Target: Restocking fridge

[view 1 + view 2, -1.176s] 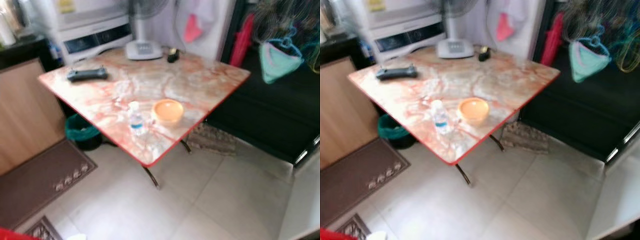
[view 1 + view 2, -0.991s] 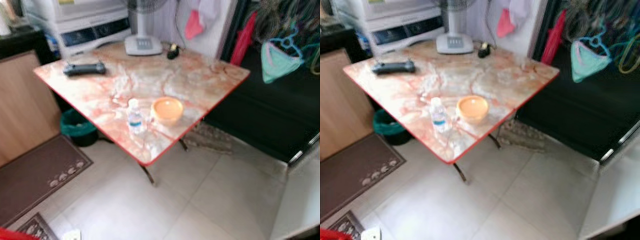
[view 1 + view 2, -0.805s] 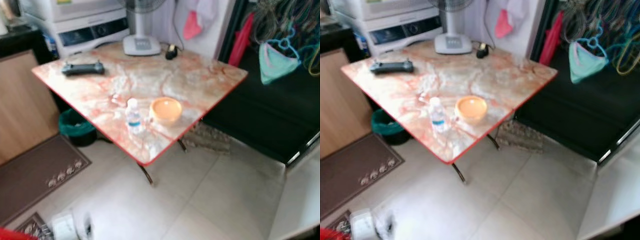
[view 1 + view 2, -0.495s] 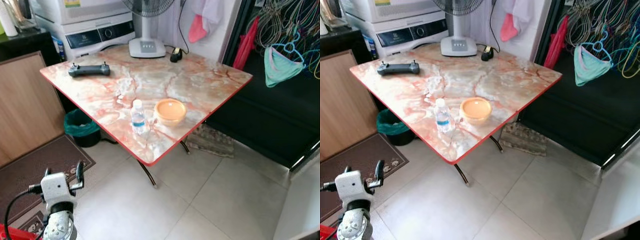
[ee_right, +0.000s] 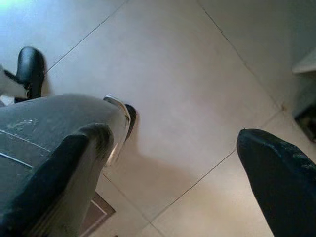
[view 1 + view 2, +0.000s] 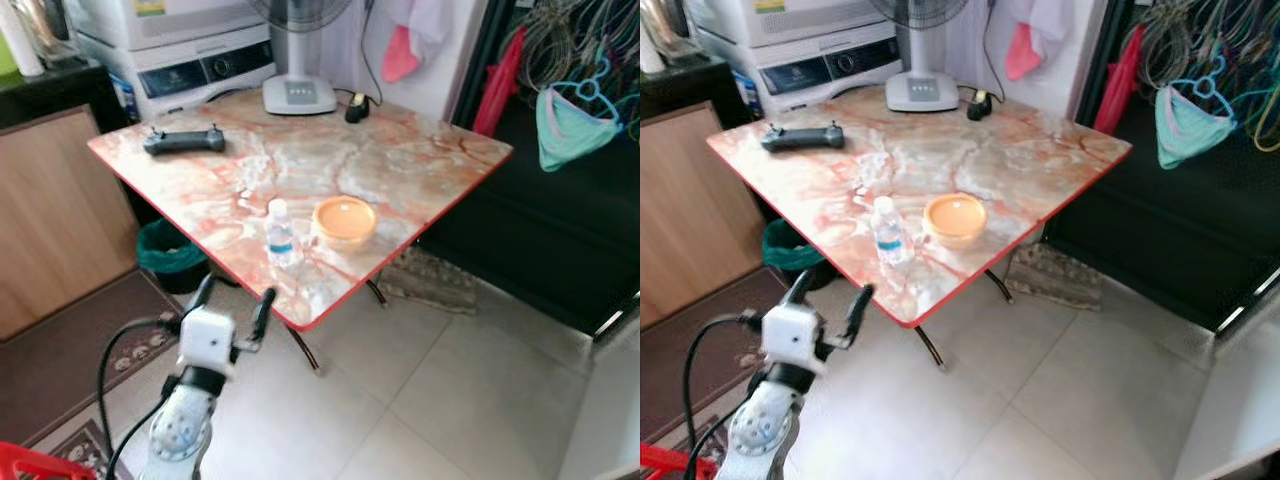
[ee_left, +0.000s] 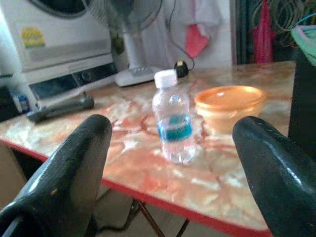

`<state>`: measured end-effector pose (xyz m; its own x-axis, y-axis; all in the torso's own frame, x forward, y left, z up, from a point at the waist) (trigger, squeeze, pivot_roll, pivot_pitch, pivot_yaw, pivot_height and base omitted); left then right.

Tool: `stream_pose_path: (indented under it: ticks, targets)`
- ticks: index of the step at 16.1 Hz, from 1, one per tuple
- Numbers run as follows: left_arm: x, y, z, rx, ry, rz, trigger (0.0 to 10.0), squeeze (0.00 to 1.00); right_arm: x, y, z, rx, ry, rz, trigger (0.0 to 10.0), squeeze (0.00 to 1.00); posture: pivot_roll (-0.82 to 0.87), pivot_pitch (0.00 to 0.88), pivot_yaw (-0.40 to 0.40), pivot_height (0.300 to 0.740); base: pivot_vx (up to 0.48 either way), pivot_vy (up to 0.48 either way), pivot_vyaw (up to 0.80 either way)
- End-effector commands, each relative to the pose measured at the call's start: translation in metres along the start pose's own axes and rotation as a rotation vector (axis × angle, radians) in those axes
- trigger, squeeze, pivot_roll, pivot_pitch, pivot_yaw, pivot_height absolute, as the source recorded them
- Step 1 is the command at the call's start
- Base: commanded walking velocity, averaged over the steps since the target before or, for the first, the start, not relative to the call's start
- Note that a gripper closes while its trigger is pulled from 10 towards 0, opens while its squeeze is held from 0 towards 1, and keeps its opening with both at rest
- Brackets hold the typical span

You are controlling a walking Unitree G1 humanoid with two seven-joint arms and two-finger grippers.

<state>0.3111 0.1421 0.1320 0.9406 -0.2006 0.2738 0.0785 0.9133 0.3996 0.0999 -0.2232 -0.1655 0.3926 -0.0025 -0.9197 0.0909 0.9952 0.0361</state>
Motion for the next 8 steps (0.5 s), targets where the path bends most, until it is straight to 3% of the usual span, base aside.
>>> stream_pose_path:
  ticks: [1, 3, 6, 8]
  targets:
    - [0.000, -0.002, 0.001, 0.005, 0.015, -0.019, 10.0, 0.00, 0.000, 0.006, -0.011, 0.052, 0.022, 0.000, 10.0, 0.00, 0.16, 0.000, 0.001, 0.740, 0.000, 0.000, 0.00]
    - [0.003, 0.006, 0.003, -0.007, 0.028, 0.024, 10.0, 0.00, -0.001, 0.004, -0.016, 0.142, 0.024, -0.026, 10.0, 0.00, 0.15, 0.000, 0.007, 0.740, 0.000, 0.000, 0.00]
    - [0.016, 0.031, 0.009, -0.048, 0.059, 0.143, 10.0, 0.00, -0.002, 0.005, -0.021, 0.204, 0.026, -0.030, 10.0, 0.00, 0.13, 0.000, 0.019, 0.740, 0.000, 0.000, 0.00]
    - [0.018, 0.037, 0.014, -0.066, 0.049, 0.164, 10.0, 0.00, -0.002, 0.006, -0.022, 0.199, 0.030, -0.027, 10.0, 0.00, 0.12, 0.000, 0.020, 0.740, 0.127, 0.000, 0.00]
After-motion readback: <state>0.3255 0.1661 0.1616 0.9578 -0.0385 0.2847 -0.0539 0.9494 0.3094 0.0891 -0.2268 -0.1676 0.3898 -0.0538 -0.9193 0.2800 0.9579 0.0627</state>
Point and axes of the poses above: a point about 5 cm out from each wrist's last joint towards the gripper, its own x axis pointing out of the wrist towards the gripper, its own z axis along the axis of the wrist's last joint, y = z × x, the point moved 6 cm from there along x, pointing out of the wrist towards the gripper, and after that the axes turned 11 degrees about x, right-handed, at the moved point
